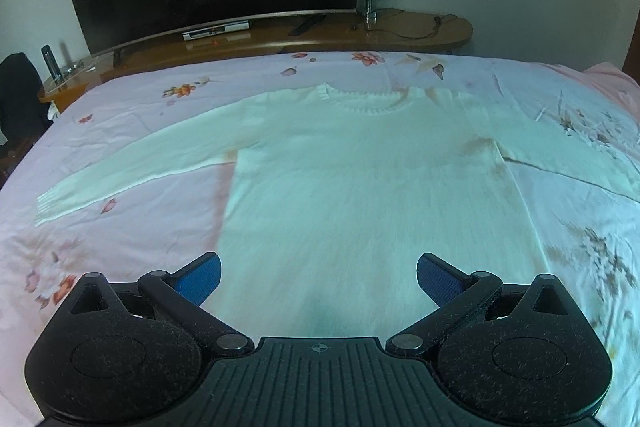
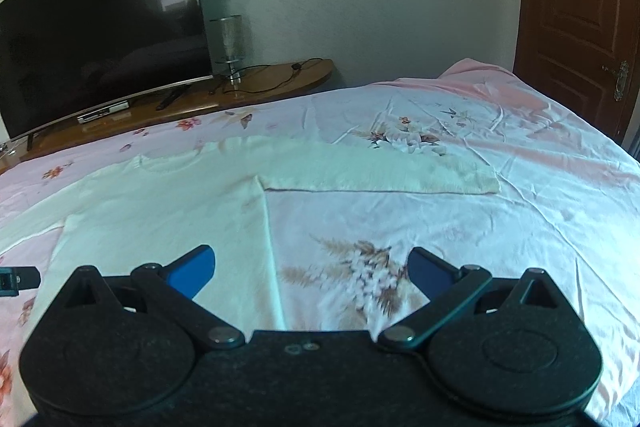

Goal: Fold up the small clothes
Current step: 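Reach the right tool to the sweater sleeve cuff and grasp it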

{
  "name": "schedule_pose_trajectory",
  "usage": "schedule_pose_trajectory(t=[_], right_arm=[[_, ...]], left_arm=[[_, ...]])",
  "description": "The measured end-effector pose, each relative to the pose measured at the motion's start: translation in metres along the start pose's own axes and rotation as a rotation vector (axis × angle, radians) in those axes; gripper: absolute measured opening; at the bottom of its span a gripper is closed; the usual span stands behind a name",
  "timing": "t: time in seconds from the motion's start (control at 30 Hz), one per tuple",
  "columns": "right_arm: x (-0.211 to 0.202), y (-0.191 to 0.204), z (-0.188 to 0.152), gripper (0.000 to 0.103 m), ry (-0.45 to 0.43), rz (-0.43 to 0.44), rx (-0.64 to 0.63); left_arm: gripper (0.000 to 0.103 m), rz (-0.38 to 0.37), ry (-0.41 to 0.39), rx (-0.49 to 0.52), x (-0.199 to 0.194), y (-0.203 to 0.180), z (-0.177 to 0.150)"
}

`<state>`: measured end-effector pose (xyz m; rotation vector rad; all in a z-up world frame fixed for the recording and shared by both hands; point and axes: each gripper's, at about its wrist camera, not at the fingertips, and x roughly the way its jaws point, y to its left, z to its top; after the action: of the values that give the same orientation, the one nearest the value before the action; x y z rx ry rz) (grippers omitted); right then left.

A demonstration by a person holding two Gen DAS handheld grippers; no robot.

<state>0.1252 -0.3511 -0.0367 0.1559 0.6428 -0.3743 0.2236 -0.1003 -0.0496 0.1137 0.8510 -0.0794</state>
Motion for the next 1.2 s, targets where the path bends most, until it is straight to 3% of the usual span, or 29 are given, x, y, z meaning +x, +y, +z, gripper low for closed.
schedule_pose_trajectory(t=[0.53,1.2], right_arm=[[0.106,-0.052,0.033,0.102,0.061,-0.104,0.068],[0.218,-0.152,0.040,0.078,0.207,-0.228,0.264]], left_arm=[[0.103,-0.014,0.067,-0.004,0.100,-0.047,0.062],[0.103,0.025,0.111,0.028,0.194,-0.094,0.103]])
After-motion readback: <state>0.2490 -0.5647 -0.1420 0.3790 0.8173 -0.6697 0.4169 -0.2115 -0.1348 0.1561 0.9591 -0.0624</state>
